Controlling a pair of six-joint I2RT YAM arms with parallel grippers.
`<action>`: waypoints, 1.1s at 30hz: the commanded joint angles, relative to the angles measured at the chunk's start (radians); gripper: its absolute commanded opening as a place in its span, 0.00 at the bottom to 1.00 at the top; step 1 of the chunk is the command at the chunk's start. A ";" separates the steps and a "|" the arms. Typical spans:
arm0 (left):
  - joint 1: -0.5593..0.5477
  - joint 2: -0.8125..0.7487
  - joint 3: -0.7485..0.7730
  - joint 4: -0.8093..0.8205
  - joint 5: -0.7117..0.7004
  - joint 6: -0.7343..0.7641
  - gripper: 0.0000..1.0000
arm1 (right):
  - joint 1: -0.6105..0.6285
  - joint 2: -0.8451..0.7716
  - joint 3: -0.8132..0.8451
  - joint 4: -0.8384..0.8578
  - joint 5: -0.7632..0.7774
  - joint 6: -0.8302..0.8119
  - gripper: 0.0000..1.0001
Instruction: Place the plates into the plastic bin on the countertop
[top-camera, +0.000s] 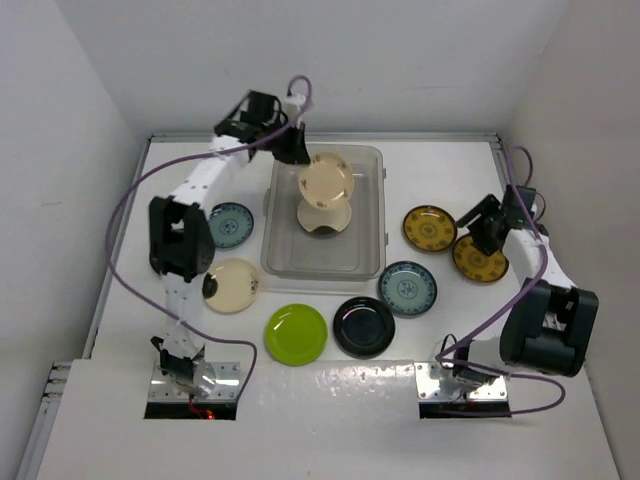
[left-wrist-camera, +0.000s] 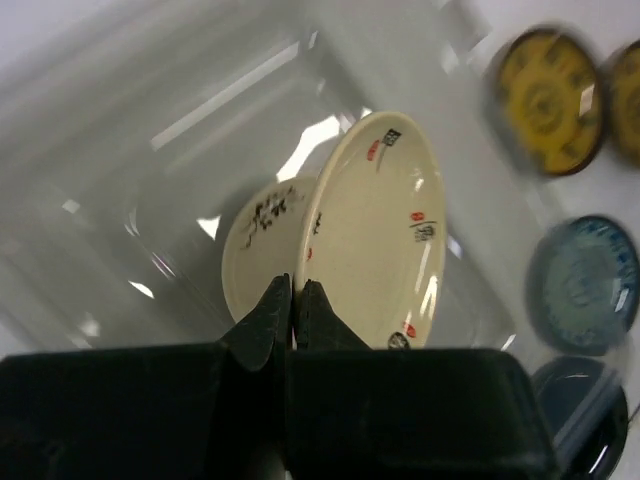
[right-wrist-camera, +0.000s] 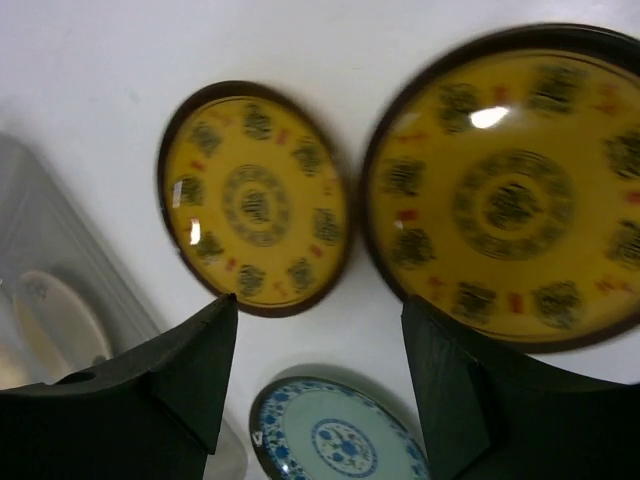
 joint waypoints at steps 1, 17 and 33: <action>0.011 0.096 0.025 -0.056 -0.016 -0.026 0.00 | -0.079 -0.078 -0.028 -0.013 -0.017 0.054 0.67; -0.009 0.189 -0.027 -0.045 -0.051 0.017 0.61 | -0.389 -0.179 -0.333 0.105 0.002 0.187 0.71; 0.209 -0.025 0.046 -0.097 -0.128 0.129 0.77 | -0.391 0.060 -0.388 0.315 -0.015 0.172 0.00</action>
